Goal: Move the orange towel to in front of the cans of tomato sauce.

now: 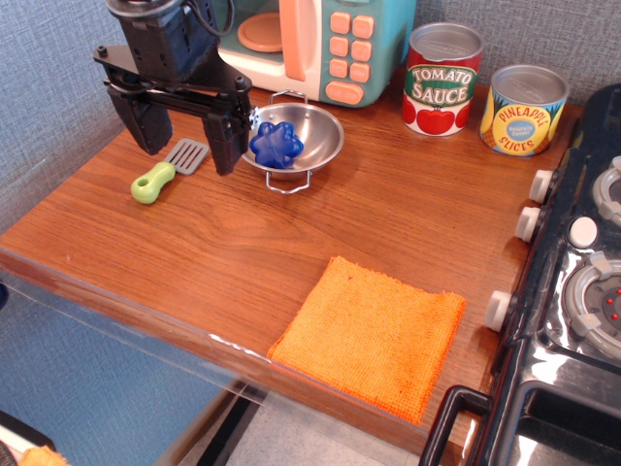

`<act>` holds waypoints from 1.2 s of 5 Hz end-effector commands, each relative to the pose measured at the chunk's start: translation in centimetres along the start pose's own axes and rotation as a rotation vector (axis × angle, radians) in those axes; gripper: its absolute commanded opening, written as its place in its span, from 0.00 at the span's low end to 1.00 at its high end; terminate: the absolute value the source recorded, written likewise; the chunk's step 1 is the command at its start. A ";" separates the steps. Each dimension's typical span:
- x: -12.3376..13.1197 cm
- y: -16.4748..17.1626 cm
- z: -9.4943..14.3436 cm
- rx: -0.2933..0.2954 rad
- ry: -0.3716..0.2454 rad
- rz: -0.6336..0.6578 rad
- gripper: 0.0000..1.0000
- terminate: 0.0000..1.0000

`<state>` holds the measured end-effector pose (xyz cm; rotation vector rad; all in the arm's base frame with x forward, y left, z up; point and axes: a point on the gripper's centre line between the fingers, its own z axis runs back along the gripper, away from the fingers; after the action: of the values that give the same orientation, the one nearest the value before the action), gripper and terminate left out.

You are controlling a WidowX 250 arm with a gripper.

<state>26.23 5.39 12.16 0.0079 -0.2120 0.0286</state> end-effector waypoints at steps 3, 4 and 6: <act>-1.9 -4.2 -1.1 0.005 0.012 -0.062 1.00 0.00; -3.3 -7.0 -2.4 -0.010 0.039 -0.097 1.00 0.00; -4.0 -11.1 -6.0 0.003 0.091 -0.162 1.00 0.00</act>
<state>23.76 -5.94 4.53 0.0318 -0.0928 -0.1331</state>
